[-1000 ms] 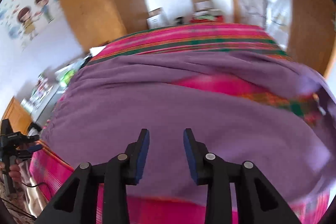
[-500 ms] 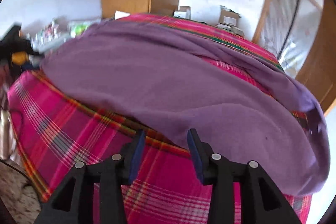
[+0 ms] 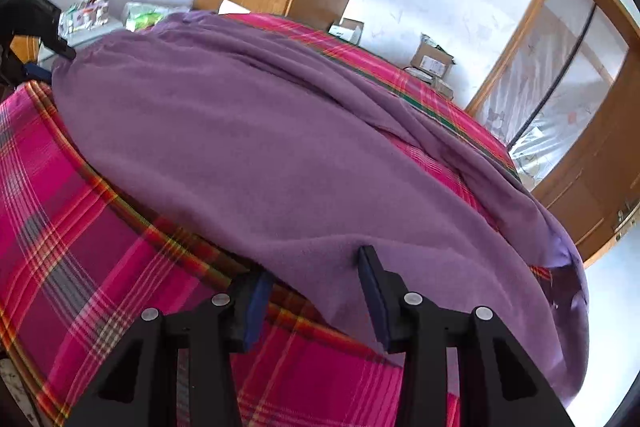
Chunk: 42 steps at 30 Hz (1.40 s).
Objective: Fold clothes
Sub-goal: 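Grasp the ribbed waistband with the left gripper while the right gripper grasps the garment edge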
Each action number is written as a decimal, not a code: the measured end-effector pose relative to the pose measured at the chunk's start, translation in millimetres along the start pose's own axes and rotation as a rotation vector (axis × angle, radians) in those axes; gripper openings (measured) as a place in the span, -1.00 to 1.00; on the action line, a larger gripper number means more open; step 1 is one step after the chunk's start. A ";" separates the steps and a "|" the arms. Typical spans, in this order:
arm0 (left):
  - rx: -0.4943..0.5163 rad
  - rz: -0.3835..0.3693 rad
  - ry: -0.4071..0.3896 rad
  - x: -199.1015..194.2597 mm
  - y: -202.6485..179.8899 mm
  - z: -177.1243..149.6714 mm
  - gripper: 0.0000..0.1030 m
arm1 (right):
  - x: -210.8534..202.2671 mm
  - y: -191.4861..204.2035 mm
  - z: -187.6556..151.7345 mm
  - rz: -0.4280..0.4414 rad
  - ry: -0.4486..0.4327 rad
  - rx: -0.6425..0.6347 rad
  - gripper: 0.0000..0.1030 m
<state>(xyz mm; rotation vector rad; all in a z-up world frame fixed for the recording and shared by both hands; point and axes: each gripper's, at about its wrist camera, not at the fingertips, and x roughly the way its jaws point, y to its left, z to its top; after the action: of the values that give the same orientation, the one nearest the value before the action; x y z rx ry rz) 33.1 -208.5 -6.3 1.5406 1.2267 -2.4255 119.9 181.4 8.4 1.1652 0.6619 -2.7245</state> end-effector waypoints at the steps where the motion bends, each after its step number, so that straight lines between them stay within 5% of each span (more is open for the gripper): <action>1: -0.007 -0.005 0.000 -0.2 1.3 -0.1 -0.13 | 0.8 1.1 1.2 0.002 -0.002 -0.010 -0.18; 3: -0.023 -0.013 0.000 -0.7 3.6 -0.6 -0.18 | 2.8 2.5 2.9 0.014 -0.004 -0.015 -0.39; 8: -0.072 -0.020 0.004 0.5 16.1 -0.3 -0.66 | 4.8 2.1 4.4 0.009 -0.005 -0.005 -0.93; 16: -0.087 -0.064 -0.019 -0.9 22.8 -2.4 -0.83 | -5.8 -4.8 3.4 0.010 -0.038 0.032 -0.95; 42: -0.092 -0.119 -0.098 -50.0 65.8 -35.5 -0.83 | -76.9 21.1 -26.6 0.089 -0.080 0.009 -0.96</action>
<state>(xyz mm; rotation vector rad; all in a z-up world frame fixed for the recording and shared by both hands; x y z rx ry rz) 112.1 -250.7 -14.6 1.3447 1.4268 -2.4435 197.0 168.3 39.3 1.0547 0.5747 -2.6860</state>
